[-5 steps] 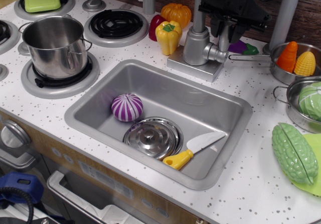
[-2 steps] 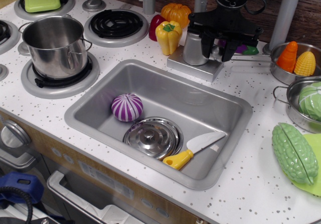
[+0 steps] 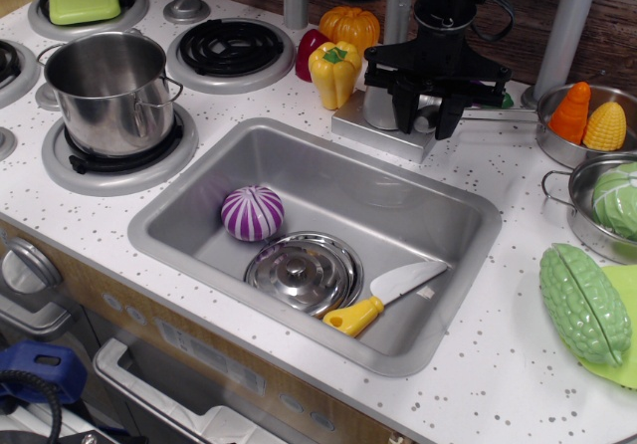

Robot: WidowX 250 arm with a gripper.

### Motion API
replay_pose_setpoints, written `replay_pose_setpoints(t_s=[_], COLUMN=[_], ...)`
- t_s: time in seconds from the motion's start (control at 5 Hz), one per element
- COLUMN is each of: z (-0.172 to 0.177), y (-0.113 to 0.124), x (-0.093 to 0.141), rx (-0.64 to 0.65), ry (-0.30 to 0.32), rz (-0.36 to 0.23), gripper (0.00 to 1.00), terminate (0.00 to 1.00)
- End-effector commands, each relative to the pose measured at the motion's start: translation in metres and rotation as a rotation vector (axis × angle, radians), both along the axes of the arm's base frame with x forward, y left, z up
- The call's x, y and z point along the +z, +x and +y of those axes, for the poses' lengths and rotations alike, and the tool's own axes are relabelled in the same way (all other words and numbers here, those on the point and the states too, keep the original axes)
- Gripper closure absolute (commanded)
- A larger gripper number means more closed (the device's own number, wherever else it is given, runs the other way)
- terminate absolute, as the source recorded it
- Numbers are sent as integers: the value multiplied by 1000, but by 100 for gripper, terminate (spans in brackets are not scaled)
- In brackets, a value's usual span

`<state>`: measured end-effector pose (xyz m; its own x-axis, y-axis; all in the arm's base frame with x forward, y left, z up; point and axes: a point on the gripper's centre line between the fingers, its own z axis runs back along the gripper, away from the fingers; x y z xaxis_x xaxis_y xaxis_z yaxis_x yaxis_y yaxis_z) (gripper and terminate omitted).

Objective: Turn lever vertical to front

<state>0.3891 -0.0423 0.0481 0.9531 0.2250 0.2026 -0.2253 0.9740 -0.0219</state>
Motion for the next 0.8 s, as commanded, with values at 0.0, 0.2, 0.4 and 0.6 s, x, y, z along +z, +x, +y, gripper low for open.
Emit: replay_pose_setpoints(t_s=[0.0,0.2,0.4,0.6], z=[-5,-5,-4,-4], y=[1,2,3,3], x=[-8,-11,0,0], rx=[12,21,-11,-11], ry=[-15,-21,20,20], rz=[-7,-6,7,7], gripper=[100,100,0,0], terminate=[0,0,0,100])
